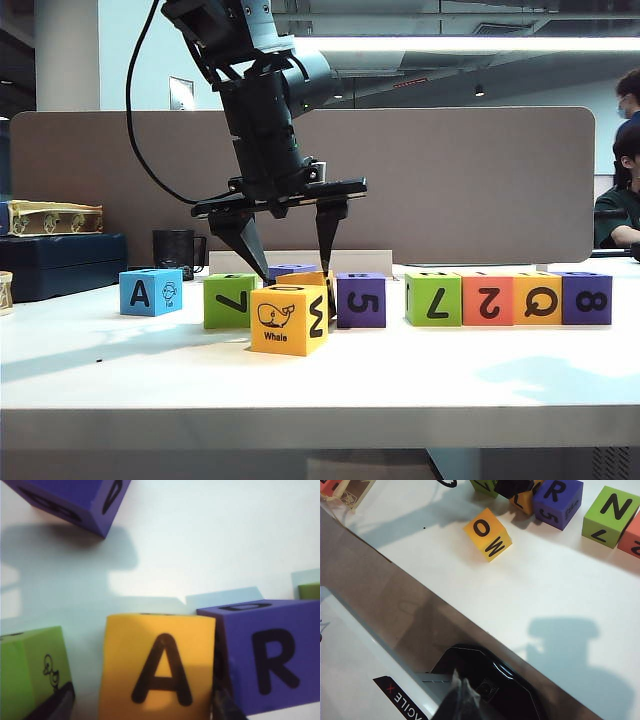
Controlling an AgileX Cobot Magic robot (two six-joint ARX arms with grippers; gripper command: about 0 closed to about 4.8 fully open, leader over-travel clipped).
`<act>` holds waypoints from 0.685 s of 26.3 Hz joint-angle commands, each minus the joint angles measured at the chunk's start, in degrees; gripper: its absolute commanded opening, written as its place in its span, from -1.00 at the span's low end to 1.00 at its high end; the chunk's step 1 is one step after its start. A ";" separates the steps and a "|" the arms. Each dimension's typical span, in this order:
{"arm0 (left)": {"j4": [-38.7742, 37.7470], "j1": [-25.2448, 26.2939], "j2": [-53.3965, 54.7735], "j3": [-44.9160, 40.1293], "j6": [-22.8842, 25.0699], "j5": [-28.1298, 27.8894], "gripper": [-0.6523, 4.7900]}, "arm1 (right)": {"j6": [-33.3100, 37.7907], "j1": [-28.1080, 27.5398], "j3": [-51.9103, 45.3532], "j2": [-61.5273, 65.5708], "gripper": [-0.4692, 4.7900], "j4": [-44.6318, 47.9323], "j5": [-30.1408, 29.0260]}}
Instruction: Select the appropriate blocks from the scattered letter blocks on the table and arrange them in a row to spell out "LEARNING".
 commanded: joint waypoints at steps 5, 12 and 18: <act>0.55 0.09 -1.79 0.17 0.35 0.02 0.51 | -0.02 0.02 0.20 -0.15 -0.83 -0.09 -0.11; 1.77 1.01 -6.62 0.17 5.40 -1.55 0.51 | -0.02 0.02 0.20 -0.15 -0.83 -0.09 -0.11; -0.68 5.55 -9.25 0.15 10.21 -7.65 0.51 | -0.02 0.02 0.20 -0.15 -0.83 -0.13 -0.09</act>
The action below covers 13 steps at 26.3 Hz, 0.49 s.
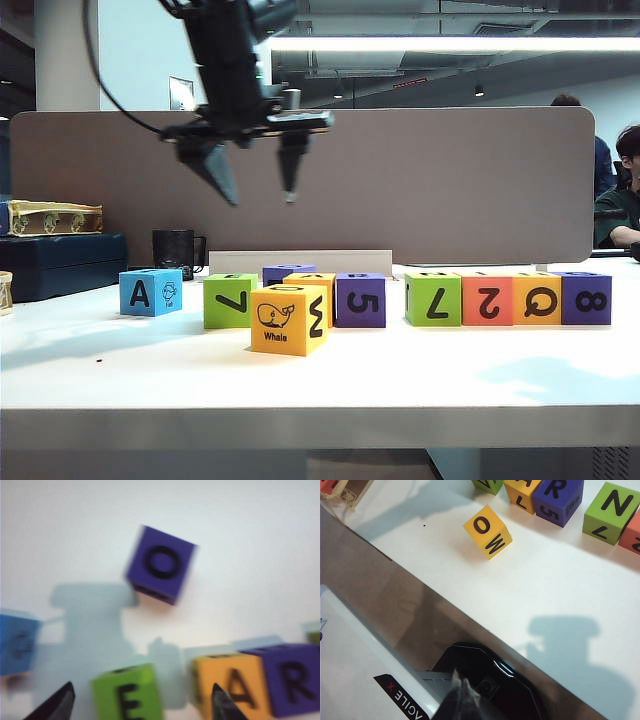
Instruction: Select the appropriate blocks from the scattered letter blocks on the table and arrange them in a row to spell out "LEARNING".
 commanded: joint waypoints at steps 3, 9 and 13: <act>-3.80 5.01 -0.59 0.11 2.29 -1.38 0.51 | -0.02 0.02 0.20 -0.13 -0.83 0.37 -0.11; -4.20 11.45 -0.48 0.02 5.73 1.11 0.51 | -0.02 0.02 0.20 -0.13 -0.83 2.10 -0.11; -2.34 12.83 -0.24 0.02 8.17 2.23 0.51 | 0.00 0.04 0.20 -0.11 -0.83 4.55 -0.13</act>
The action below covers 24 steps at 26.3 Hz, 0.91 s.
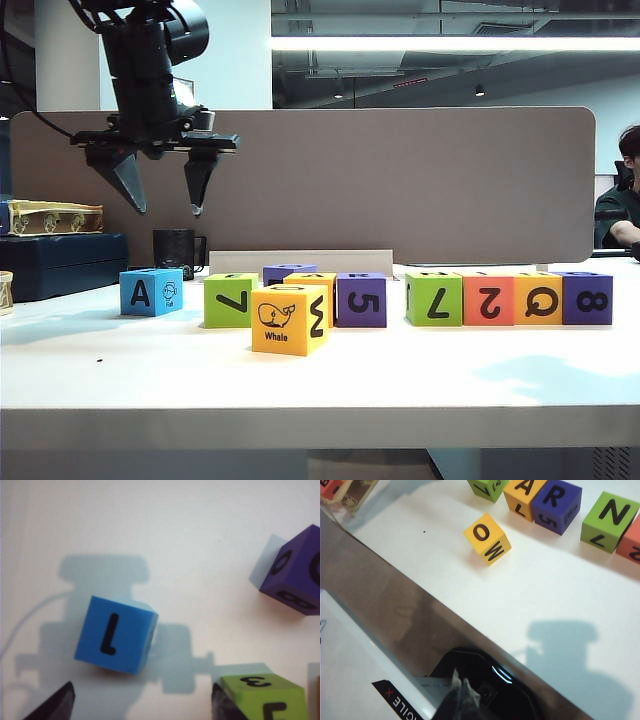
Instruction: Select the appropriate blocks from the scattered letter blocks on the table and arrange them in a row to spell out "LEARNING".
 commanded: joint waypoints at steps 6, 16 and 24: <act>5.05 1.27 1.33 0.04 3.08 4.81 0.51 | 0.00 0.11 0.20 -0.13 -0.83 9.03 -0.15; 5.53 3.67 5.35 0.07 3.93 4.13 0.53 | 0.46 7.67 0.20 5.64 -0.83 20.11 0.13; 4.98 7.56 5.42 0.04 3.93 6.69 0.64 | 1.33 12.50 0.22 17.05 -0.83 27.23 4.17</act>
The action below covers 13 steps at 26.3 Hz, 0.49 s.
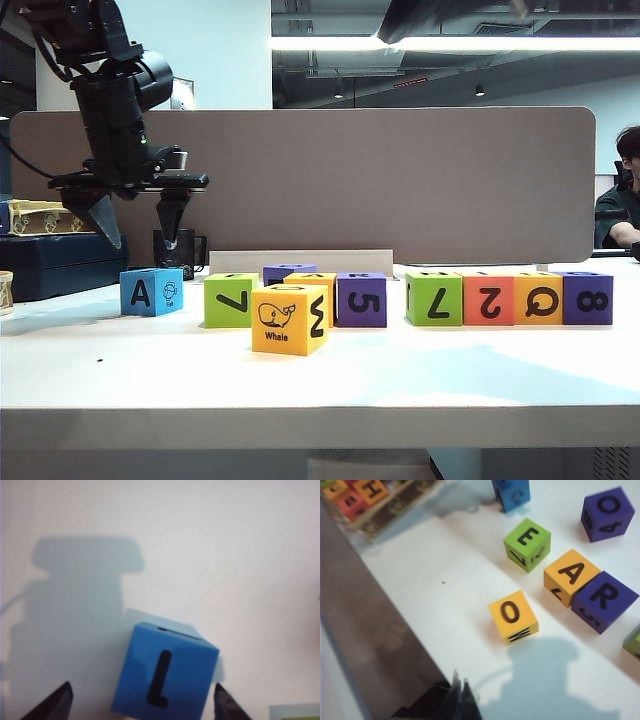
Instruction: Select the appropriate blocks from the scattered letter blocks on the table and arrange them in a row to spell out "LEARNING".
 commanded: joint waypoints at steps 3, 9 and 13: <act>1.38 0.52 0.07 0.04 0.74 2.14 0.64 | 1.60 0.44 0.24 3.54 -0.83 5.57 0.22; 2.32 0.52 1.16 0.04 4.39 2.12 0.64 | 1.57 0.70 0.24 5.22 -0.83 8.02 0.46; 2.16 1.05 2.64 0.04 4.59 2.56 0.64 | 1.57 0.70 0.24 5.42 -0.83 9.40 0.68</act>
